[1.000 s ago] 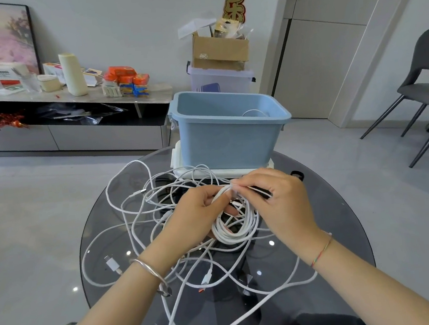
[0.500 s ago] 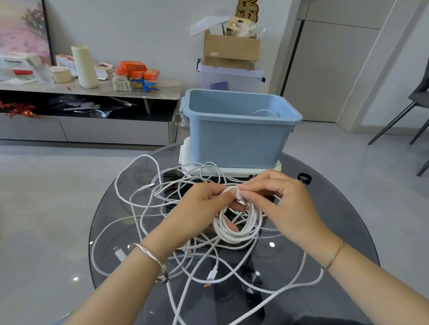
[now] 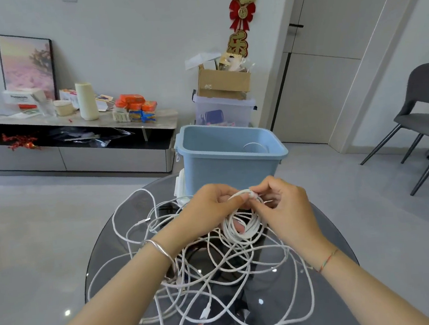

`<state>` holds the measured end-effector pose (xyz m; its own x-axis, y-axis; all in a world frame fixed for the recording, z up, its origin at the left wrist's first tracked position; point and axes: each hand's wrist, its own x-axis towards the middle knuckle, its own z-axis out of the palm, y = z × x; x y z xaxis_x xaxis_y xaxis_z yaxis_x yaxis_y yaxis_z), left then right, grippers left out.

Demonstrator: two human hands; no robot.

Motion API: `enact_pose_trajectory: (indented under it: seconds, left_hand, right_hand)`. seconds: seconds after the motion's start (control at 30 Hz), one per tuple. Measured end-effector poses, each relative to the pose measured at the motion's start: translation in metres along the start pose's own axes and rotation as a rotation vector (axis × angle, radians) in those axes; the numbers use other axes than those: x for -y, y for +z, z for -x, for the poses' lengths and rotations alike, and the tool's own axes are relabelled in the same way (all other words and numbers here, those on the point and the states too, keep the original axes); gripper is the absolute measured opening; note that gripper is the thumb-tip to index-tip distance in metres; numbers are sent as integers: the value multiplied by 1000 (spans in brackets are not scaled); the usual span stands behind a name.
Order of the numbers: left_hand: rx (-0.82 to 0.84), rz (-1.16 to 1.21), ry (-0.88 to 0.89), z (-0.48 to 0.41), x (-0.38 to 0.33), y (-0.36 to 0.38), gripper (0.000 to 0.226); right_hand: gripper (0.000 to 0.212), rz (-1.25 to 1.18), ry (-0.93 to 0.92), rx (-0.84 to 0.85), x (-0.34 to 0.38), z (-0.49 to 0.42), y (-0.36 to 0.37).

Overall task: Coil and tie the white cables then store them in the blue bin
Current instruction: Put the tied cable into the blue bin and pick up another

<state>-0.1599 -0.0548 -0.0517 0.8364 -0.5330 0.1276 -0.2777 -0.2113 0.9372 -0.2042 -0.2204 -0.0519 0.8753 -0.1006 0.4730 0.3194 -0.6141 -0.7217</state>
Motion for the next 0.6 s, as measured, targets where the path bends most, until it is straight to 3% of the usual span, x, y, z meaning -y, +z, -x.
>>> enact_pose_trajectory:
  seconds: [0.23,0.43,0.6]
  left_hand:
    - [-72,91,43,-55,-33,-32,11]
    - [-46,22,31,-116,-46,-62,18]
    - [-60,40,-28,-169,-45,-79,23]
  right_hand:
    - [14,19,-7,-119,6,-73,-21]
    - [14,1,100,36,0,-143,-35]
    - [14,86,68,14,-16,-205,-22]
